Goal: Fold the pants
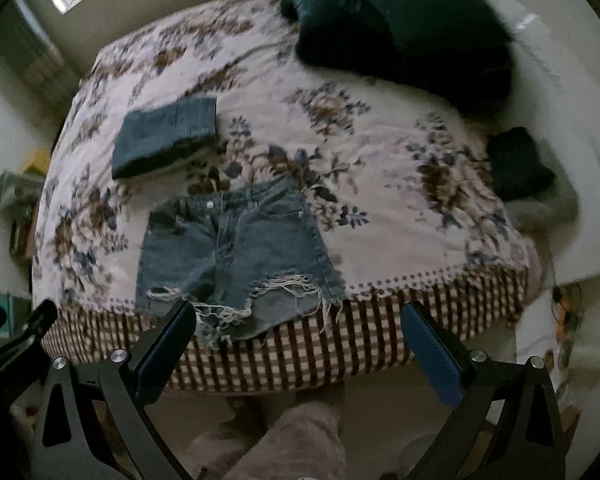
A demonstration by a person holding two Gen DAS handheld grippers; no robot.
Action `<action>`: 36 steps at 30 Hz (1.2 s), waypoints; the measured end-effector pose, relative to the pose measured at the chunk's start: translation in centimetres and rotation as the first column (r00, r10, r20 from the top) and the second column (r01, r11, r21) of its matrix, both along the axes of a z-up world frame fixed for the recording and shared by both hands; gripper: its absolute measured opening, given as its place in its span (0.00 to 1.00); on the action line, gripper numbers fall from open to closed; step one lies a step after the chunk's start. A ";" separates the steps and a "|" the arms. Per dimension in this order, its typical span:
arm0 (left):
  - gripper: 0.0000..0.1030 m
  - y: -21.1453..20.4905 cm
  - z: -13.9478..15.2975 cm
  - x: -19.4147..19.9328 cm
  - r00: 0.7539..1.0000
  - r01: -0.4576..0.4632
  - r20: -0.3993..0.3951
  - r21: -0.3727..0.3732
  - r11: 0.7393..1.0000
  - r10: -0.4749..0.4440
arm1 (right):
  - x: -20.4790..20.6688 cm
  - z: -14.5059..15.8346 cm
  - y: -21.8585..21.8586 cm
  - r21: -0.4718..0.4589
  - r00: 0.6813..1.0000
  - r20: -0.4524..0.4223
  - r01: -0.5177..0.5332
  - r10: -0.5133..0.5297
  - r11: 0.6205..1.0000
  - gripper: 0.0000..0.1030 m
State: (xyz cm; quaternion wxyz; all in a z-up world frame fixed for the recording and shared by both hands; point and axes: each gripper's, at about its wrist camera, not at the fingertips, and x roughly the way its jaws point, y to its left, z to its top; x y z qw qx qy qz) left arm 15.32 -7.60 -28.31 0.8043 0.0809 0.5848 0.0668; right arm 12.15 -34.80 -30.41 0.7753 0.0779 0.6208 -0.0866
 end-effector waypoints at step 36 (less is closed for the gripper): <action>0.05 -20.1 -32.3 0.1 0.930 -0.088 -0.364 -0.330 0.940 -0.041 | 27.4 -42.7 -7.2 0.502 0.839 -0.351 -0.206 0.415 0.840 0.53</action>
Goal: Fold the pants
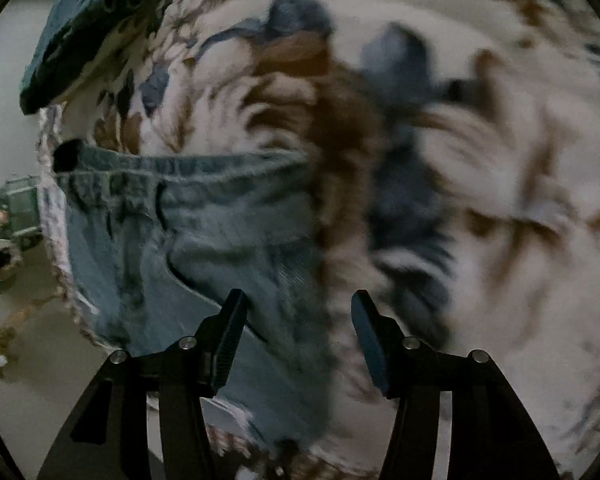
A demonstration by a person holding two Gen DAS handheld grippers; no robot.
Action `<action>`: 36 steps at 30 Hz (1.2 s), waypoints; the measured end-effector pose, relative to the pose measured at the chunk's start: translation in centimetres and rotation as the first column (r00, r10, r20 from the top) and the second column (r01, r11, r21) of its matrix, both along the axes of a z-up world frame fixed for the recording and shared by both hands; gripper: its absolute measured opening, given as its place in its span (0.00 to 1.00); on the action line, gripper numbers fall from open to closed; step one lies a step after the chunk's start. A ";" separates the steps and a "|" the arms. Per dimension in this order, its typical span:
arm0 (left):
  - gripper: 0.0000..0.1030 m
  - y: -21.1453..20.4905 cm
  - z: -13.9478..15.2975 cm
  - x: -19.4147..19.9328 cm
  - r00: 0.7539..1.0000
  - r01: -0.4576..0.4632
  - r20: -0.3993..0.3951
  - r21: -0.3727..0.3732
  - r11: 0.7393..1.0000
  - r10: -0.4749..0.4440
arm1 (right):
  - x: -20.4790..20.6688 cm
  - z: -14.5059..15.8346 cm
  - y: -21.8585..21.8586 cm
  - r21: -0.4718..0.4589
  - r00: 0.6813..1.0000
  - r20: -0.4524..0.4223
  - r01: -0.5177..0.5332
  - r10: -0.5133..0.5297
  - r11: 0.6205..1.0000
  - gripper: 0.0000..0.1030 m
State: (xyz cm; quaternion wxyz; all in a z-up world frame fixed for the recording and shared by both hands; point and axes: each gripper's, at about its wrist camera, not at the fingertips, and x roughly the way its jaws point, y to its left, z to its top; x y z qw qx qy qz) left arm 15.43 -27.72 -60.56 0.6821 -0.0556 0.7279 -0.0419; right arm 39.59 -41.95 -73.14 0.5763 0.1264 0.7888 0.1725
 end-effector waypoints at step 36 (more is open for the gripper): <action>0.09 42.5 1.7 0.0 0.770 -0.631 0.085 -0.044 0.775 0.632 | 3.7 6.0 42.3 -0.219 0.931 0.086 -0.329 0.354 0.919 0.30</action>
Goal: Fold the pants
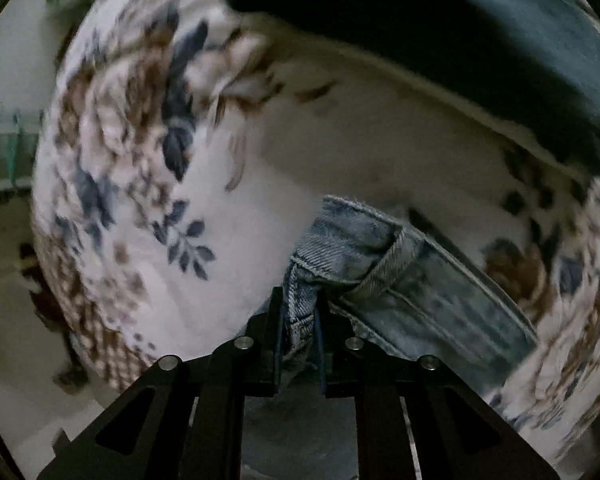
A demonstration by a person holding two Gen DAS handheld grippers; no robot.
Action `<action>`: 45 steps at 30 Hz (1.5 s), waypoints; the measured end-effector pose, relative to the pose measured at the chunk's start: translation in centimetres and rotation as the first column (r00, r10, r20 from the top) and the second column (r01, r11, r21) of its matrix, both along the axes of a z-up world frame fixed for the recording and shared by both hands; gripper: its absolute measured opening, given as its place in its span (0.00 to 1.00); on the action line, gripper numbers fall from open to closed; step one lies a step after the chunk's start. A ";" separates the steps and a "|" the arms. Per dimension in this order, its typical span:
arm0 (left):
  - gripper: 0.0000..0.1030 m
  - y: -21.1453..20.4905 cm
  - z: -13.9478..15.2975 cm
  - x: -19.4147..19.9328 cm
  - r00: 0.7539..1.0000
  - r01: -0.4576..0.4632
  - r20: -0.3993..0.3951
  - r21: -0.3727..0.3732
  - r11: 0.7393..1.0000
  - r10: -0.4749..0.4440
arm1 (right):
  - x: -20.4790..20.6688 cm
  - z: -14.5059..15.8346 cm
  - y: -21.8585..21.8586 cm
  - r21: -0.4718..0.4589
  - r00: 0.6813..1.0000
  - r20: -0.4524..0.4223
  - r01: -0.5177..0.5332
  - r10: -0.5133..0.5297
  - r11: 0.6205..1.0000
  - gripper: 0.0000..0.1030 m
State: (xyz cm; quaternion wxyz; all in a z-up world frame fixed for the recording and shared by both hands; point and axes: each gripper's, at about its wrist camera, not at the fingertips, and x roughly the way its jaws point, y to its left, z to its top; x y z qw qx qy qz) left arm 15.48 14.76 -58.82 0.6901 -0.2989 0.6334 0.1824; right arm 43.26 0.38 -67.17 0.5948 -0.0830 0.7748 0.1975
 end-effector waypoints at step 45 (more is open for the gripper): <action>0.17 -5.4 2.8 -12.3 0.991 0.014 0.134 -0.280 0.960 0.025 | -11.8 0.0 -33.0 0.358 0.760 -0.272 0.649 -0.591 0.671 0.25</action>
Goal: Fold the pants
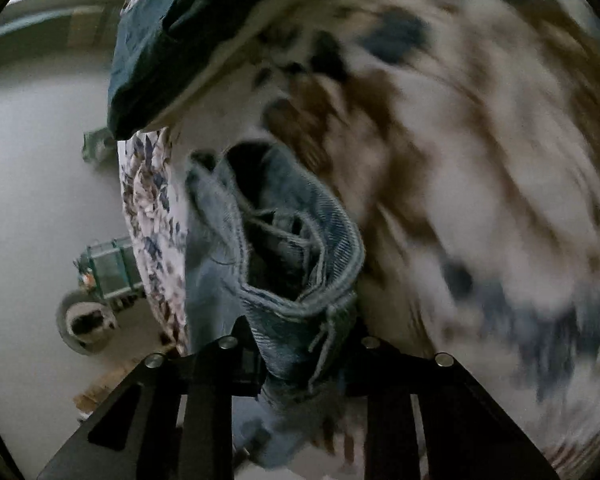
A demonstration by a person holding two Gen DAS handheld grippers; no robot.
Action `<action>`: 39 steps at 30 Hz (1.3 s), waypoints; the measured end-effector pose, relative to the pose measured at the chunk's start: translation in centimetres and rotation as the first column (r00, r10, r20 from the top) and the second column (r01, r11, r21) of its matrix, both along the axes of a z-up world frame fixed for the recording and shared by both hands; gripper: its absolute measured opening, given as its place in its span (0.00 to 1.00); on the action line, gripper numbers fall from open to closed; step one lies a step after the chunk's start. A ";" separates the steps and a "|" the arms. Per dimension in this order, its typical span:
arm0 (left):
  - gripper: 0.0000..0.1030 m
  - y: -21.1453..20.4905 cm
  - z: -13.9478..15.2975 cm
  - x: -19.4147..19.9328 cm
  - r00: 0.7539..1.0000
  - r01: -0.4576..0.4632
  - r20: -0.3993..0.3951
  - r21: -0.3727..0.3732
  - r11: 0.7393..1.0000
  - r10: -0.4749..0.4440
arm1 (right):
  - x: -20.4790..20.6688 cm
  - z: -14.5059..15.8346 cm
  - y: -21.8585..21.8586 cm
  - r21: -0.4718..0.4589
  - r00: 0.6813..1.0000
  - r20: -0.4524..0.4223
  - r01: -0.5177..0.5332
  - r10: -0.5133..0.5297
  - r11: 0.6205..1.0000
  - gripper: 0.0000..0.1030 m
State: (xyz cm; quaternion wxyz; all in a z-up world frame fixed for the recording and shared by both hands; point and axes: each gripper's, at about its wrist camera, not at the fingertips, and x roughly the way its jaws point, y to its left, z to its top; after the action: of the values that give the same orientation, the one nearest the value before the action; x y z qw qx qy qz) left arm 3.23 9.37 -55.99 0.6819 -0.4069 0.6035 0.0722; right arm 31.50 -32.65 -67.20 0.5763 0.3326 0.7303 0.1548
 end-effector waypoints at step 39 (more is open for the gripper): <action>0.21 -0.9 -7.0 -2.2 0.827 -0.540 -0.009 -0.287 0.791 0.562 | -7.2 -4.9 2.1 0.081 0.999 -0.042 -0.004 0.007 0.997 0.44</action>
State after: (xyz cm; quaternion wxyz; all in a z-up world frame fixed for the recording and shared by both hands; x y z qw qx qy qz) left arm 1.04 8.44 -62.99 0.5900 -0.6588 0.4360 0.1668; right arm 24.30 -30.59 -72.13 0.5464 0.3568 0.7363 0.1787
